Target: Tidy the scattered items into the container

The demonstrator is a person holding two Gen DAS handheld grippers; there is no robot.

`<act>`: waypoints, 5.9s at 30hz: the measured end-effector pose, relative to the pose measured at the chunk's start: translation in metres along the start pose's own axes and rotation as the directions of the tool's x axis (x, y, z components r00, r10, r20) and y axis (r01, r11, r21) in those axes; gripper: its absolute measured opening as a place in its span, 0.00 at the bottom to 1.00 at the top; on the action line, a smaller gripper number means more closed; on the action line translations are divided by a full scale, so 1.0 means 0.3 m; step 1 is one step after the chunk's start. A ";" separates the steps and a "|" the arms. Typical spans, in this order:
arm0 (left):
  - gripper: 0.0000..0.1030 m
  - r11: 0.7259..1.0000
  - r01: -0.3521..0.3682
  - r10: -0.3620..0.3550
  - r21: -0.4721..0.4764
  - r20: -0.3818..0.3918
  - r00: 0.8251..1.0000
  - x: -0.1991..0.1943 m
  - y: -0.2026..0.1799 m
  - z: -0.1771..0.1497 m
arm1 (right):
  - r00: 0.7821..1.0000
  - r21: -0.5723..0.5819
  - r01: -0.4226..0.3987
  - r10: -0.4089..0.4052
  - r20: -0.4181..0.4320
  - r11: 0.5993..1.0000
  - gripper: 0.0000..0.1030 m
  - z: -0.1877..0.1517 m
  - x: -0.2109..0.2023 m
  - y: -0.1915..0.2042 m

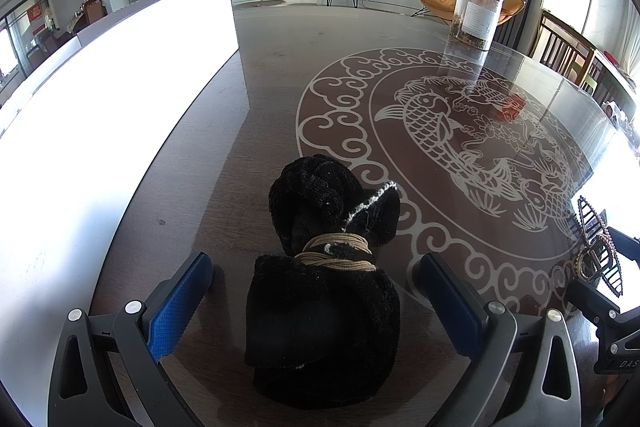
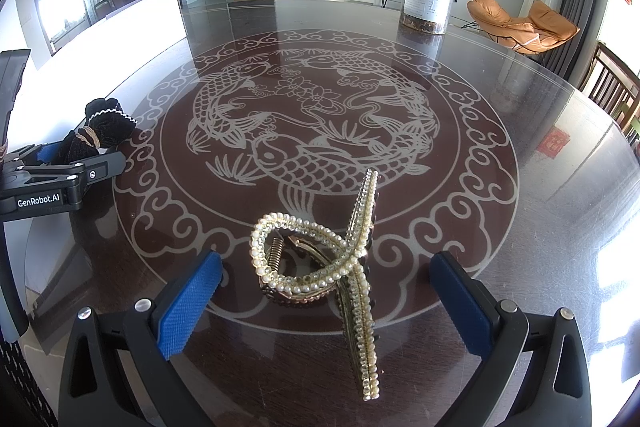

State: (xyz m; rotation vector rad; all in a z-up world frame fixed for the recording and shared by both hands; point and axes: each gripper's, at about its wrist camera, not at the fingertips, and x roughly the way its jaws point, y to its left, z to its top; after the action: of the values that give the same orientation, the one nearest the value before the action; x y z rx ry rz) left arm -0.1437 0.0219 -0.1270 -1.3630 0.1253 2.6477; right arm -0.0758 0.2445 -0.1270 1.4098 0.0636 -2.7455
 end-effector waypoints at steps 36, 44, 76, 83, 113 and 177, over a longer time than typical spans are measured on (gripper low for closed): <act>1.00 1.000 0.000 0.000 0.000 0.000 1.000 0.001 0.000 0.001 | 1.000 0.001 0.003 -0.003 -0.001 1.000 1.00 0.000 0.000 0.000; 1.00 0.994 0.063 -0.061 0.090 -0.032 0.998 -0.044 -0.014 -0.057 | 1.000 0.001 0.003 -0.003 -0.002 1.000 1.00 0.000 0.000 0.000; 0.36 0.983 0.162 -0.157 0.081 -0.069 0.985 -0.262 0.112 -0.009 | 0.988 0.031 -0.133 0.130 0.079 0.991 1.00 -0.026 -0.105 -0.086; 0.36 0.979 0.188 -0.182 0.085 -0.067 0.981 -0.293 0.084 -0.030 | 0.988 0.007 -0.125 0.125 -0.092 0.992 0.73 0.060 -0.043 -0.033; 0.36 0.959 0.052 -0.046 -0.279 0.031 0.998 -0.606 0.819 0.124 | 0.865 -0.353 -0.450 0.499 0.057 0.820 0.44 0.707 -0.381 0.830; 1.00 0.767 -0.469 0.540 -0.438 0.046 0.840 -0.764 0.712 0.060 | 0.910 -0.525 -0.361 0.414 -0.020 0.770 1.00 0.684 -0.129 0.986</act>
State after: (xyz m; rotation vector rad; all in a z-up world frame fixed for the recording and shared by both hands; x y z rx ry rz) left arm -0.0658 -0.2094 0.0702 -1.3502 -0.1144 3.3974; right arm -0.1997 -0.0620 0.0204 1.0000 0.4254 -2.2106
